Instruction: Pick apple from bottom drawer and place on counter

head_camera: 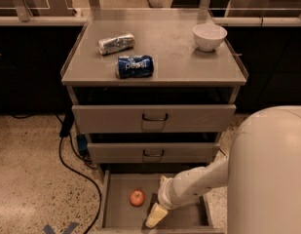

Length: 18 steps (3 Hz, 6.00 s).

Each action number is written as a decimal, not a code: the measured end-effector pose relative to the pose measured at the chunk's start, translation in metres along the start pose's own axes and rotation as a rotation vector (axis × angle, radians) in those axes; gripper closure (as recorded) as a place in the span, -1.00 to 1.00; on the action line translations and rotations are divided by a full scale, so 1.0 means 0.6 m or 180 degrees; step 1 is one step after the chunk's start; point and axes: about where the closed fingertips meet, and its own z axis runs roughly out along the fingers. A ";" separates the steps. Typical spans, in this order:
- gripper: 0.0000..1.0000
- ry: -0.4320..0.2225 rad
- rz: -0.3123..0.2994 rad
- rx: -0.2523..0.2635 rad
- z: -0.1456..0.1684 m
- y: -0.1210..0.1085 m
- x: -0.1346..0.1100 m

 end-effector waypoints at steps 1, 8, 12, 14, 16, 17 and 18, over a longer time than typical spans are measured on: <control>-1.00 0.0000 0.0000 0.0000 0.000 0.000 0.000; -1.00 -0.0432 -0.0231 -0.0357 0.223 0.010 -0.044; -1.00 -0.0124 -0.0351 -0.0127 0.376 -0.024 -0.016; -1.00 -0.0100 -0.0319 -0.0106 0.370 -0.016 0.003; -1.00 -0.0017 -0.0440 -0.0158 0.395 -0.017 0.023; -1.00 -0.0017 -0.0440 -0.0158 0.395 -0.017 0.023; -1.00 -0.0023 -0.0514 -0.0187 0.387 -0.023 -0.001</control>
Offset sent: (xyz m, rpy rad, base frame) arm -0.0056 -0.0075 -0.0029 0.0872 0.0052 -0.0115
